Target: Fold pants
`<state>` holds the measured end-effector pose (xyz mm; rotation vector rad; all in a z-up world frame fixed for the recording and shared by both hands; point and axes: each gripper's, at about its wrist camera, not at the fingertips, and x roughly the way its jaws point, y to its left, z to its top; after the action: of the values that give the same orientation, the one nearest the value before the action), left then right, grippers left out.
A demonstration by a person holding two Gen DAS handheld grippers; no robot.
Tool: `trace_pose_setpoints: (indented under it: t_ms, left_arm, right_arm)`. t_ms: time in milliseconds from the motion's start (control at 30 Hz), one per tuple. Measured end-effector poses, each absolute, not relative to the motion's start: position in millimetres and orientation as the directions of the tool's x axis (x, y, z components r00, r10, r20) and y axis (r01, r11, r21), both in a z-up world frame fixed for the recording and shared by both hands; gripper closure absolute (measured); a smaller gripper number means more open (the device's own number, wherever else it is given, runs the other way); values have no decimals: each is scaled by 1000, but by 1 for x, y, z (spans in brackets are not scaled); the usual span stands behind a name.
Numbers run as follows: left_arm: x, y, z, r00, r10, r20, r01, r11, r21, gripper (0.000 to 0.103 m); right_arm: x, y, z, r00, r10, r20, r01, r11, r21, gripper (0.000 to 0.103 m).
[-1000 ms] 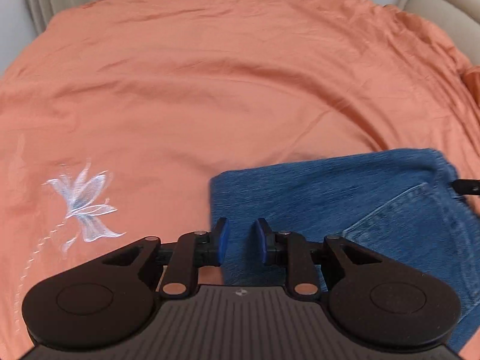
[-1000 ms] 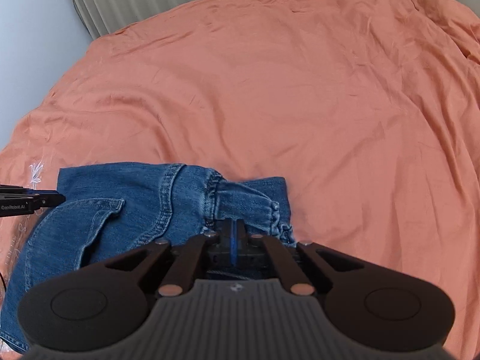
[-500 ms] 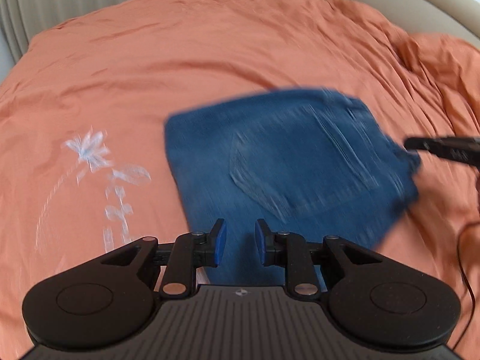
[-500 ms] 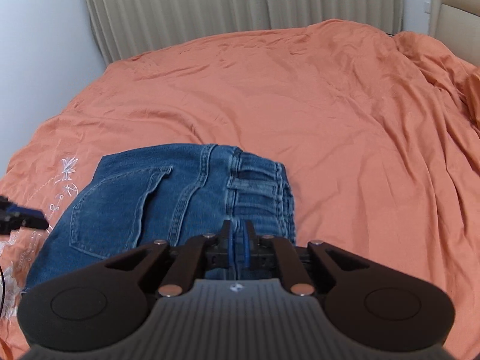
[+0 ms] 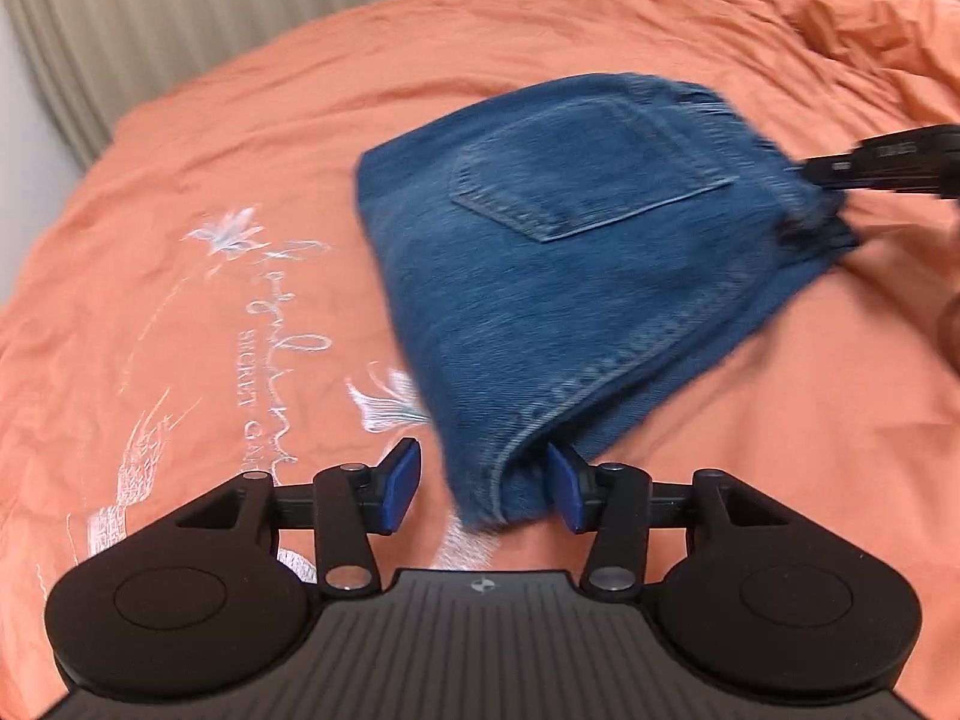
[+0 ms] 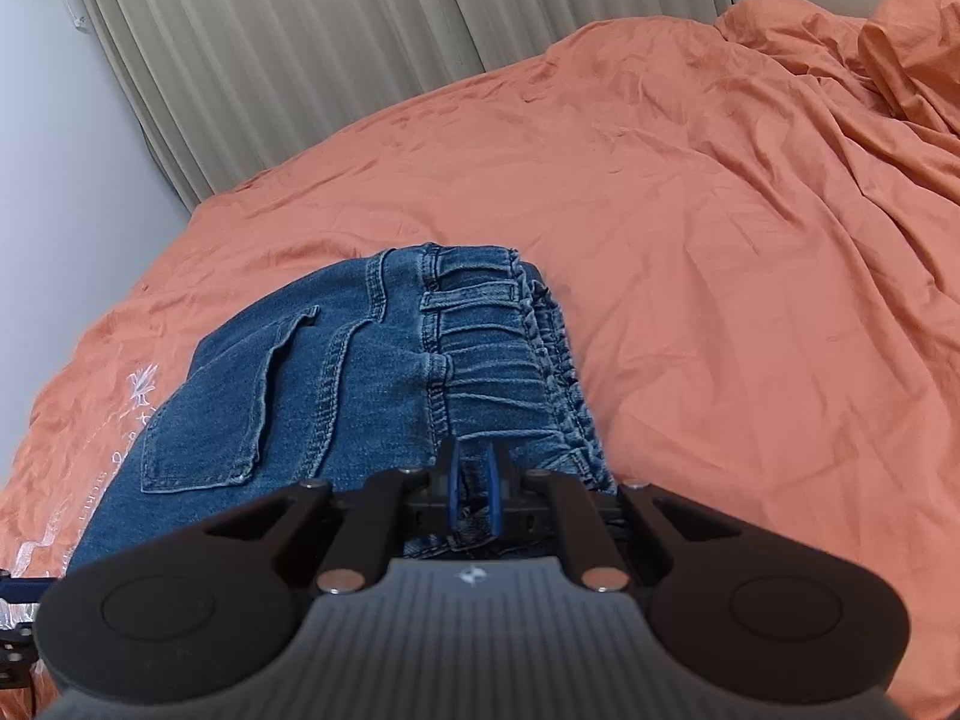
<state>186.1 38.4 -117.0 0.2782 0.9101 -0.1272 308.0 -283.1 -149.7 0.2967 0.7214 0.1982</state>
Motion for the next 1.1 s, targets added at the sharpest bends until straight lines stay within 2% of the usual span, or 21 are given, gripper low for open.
trace_pose_setpoints:
  t_ms: [33,67,167,200,267,300,400,467,567,633,700,833,900,933,1000,1033,1067,1100]
  left_arm:
    - [189,38,-122,616,26,-787,199,962,187,48]
    - [191,40,-124,624,24,-781,179,969,173,53]
    - [193,32,-124,644,33,-765,174,967,188,80]
    - [190,24,-118,668,56,-742,190,951,244,82]
    - [180,11,-106,721,76,-689,261,891,372,84]
    - [178,11,-100,721,71,-690,296,869,398,85]
    - [182,21,-100,685,77,-725,376,815,442,87]
    - [182,20,-119,648,95,-756,448,755,479,87]
    - [188,20,-145,600,102,-793,483,744,461,87]
    - [198,25,-150,568,88,-819,453,797,399,88]
    - [202,31,-148,549,67,-833,436,828,353,87]
    - [202,29,-135,544,71,-836,427,834,349,87]
    - [198,26,-127,553,82,-829,414,836,359,79]
    - [197,26,-122,555,80,-828,417,834,361,78]
    - [192,27,-113,554,72,-829,426,832,356,73]
    - [189,27,-109,555,66,-829,427,833,352,70]
    - [186,26,-104,557,60,-828,428,834,349,65]
    - [185,26,-99,562,54,-825,429,834,347,60]
  right_arm:
    - [307,-283,-150,738,280,-614,-79,940,333,98]
    - [307,-283,-150,741,281,-610,-81,939,334,98]
    - [307,-285,-152,743,290,-603,-81,933,349,98]
    - [307,-286,-152,743,296,-601,-82,931,356,98]
    - [308,-288,-153,741,301,-600,-81,928,365,98]
    - [309,-288,-154,740,302,-601,-80,927,368,98]
    - [311,-289,-156,729,303,-614,-73,926,370,98]
    - [313,-288,-158,712,296,-637,-61,930,363,100]
    - [317,-289,-163,686,299,-663,-52,929,365,101]
    - [318,-290,-166,678,298,-672,-47,930,366,102]
    - [320,-291,-167,674,297,-677,-45,931,363,102]
    - [321,-291,-166,677,292,-675,-50,934,354,102]
    - [320,-291,-165,688,290,-665,-51,934,354,102]
    - [318,-292,-163,697,288,-657,-52,934,354,101]
    - [312,-294,-157,717,282,-637,-47,932,360,96]
    - [307,-297,-154,729,282,-623,-41,927,372,82]
    - [303,-301,-151,738,294,-607,-38,917,398,57]
    - [298,-305,-149,746,302,-594,-28,905,424,46]
